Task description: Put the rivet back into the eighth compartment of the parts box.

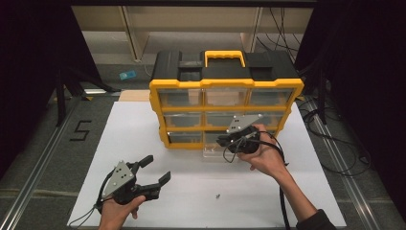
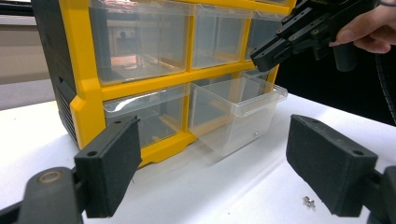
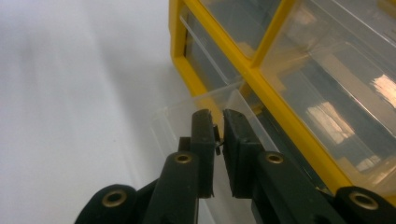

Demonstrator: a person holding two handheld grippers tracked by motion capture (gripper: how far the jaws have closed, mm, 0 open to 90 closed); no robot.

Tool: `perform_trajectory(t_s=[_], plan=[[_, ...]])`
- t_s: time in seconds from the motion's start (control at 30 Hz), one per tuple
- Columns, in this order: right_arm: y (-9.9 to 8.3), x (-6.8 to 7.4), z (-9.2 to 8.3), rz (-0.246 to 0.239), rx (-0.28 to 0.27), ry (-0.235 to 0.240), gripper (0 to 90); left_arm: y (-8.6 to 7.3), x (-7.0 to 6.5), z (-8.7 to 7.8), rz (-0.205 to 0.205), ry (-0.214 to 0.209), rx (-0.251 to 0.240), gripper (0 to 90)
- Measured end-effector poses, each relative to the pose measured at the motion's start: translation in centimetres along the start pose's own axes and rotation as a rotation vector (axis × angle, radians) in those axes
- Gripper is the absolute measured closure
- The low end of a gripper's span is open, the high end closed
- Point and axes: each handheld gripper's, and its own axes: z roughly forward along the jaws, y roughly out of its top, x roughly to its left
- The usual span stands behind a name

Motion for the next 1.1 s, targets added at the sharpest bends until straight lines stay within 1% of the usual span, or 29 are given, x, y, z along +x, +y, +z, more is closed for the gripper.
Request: perform_trajectory(t_s=[0.1, 0.13, 0.27, 0.47, 0.5, 0.53, 0.6, 0.63, 0.67, 0.7, 0.73, 0.77, 0.8, 0.83, 0.87, 0.9, 0.93, 0.97, 1.0, 1.03, 1.07, 1.1], plan=[[-0.1, -0.2, 0.1, 0.001, 0.015, 0.008, 83.1, 0.0, 0.0, 0.0, 0.001, 0.000, 0.000, 18.0], [-0.2, -0.3, 0.4, 0.001, 0.017, -0.008, 83.1, 0.0, 0.0, 0.0, 0.001, 0.000, 0.000, 18.0], [-0.5, -0.7, 0.9, 0.012, 0.021, -0.016, 83.1, 0.0, 0.0, 0.0, 0.002, -0.001, 0.000, 18.0], [-1.0, -1.0, 1.4, 0.023, 0.040, -0.009, 83.1, 0.0, 0.0, 0.0, 0.000, 0.000, 0.000, 18.0], [-1.1, -1.1, 1.5, 0.027, 0.046, -0.014, 83.1, 0.0, 0.0, 0.0, 0.000, 0.000, 0.000, 18.0], [-1.2, -1.1, 1.5, 0.031, 0.054, -0.003, 83.1, 0.0, 0.0, 0.0, 0.001, 0.000, 0.000, 18.0], [-1.3, -1.2, 1.7, 0.032, 0.055, -0.006, 83.0, 0.0, 0.0, 0.0, 0.000, -0.001, -0.001, 18.0], [-1.5, -1.2, 1.8, 0.048, 0.061, -0.002, 82.5, 0.0, 0.0, 0.0, -0.001, -0.001, -0.002, 18.0], [-1.5, -1.2, 1.8, 0.048, 0.061, -0.002, 82.5, 0.0, 0.0, 0.0, 0.000, 0.000, -0.002, 18.0], [-1.6, -1.3, 1.9, 0.041, 0.058, -0.014, 81.2, 0.0, 0.0, 0.0, -0.001, 0.000, -0.001, 18.0], [-1.6, -1.5, 2.0, 0.030, 0.046, -0.003, 75.5, 0.0, 0.0, 0.0, 0.001, 0.000, -0.002, 18.0], [-1.6, -1.5, 2.0, 0.030, 0.046, -0.003, 75.5, 0.0, 0.0, 0.0, 0.001, 0.000, -0.002, 18.0], [-1.6, -1.4, 1.9, 0.044, 0.052, -0.008, 71.6, 0.0, 0.0, 0.0, 0.000, 0.000, -0.002, 18.0], [-1.5, -1.3, 1.6, 0.056, 0.066, 0.004, 67.7, 0.0, 0.0, 0.0, 0.001, 0.000, -0.002, 18.0], [-1.2, -1.0, 1.2, 0.058, 0.036, -0.018, 60.2, 0.0, 0.0, 0.0, 0.000, 0.000, -0.002, 18.0], [-1.2, -1.0, 1.2, 0.058, 0.036, -0.018, 60.2, 0.0, 0.0, 0.0, 0.001, 0.000, -0.002, 18.0], [-1.1, -1.0, 1.0, 0.051, 0.034, -0.016, 58.2, 0.0, 0.0, 0.0, 0.002, 0.001, -0.002, 18.0], [-0.6, -0.5, 0.4, 0.032, 0.021, -0.019, 53.6, 0.0, 0.0, 0.0, 0.001, 0.001, -0.002, 18.0], [-0.6, -0.5, 0.4, 0.032, 0.021, -0.019, 53.6, 0.0, 0.0, 0.0, 0.001, 0.001, -0.003, 18.0], [-0.4, -0.3, 0.1, 0.024, 0.016, -0.011, 51.4, 0.0, 0.0, 0.0, 0.000, 0.001, -0.003, 18.0], [0.0, 0.4, -0.4, 0.008, 0.003, 0.010, 48.6, 0.0, 0.0, 0.0, 0.001, 0.001, -0.005, 18.0], [0.0, 0.4, -0.4, 0.008, 0.003, 0.010, 48.6, 0.0, 0.0, 0.0, 0.001, 0.001, -0.005, 18.0]])
